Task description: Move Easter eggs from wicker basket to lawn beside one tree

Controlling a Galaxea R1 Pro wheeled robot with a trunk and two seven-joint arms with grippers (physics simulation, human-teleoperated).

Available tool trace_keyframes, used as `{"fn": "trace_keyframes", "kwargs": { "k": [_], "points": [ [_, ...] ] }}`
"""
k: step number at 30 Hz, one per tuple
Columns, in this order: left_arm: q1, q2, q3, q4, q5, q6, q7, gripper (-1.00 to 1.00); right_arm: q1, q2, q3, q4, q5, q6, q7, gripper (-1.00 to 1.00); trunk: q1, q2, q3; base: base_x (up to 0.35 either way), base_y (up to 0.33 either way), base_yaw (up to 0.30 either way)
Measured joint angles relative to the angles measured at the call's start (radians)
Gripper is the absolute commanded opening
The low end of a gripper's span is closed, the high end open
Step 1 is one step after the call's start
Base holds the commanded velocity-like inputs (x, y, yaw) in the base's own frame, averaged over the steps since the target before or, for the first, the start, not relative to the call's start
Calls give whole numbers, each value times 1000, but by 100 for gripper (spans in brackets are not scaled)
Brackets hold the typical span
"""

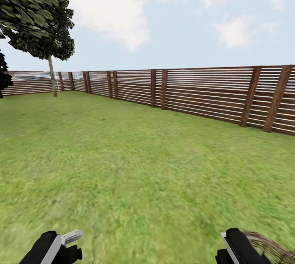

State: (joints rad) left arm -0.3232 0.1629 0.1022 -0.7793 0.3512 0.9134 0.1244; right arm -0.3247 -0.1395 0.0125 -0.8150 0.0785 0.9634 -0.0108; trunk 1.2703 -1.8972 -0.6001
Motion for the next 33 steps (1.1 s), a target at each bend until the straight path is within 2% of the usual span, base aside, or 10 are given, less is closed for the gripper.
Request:
{"fn": "trace_keyframes", "kwargs": {
  "k": [7,19,33],
  "points": [
    [0,-4,-1,1,0,0,1,100,0,0,0,0,0,0,-1,100,27,-49,-22,0,0,0],
    [0,-8,-3,2,2,0,0,100,0,1,1,0,0,-2,-1,100,27,-49,-22,7,0,0],
    [0,-9,-3,3,3,-3,1,100,0,0,1,0,0,-2,-1,100,27,-49,-22,122,0,0]
  ]
}}
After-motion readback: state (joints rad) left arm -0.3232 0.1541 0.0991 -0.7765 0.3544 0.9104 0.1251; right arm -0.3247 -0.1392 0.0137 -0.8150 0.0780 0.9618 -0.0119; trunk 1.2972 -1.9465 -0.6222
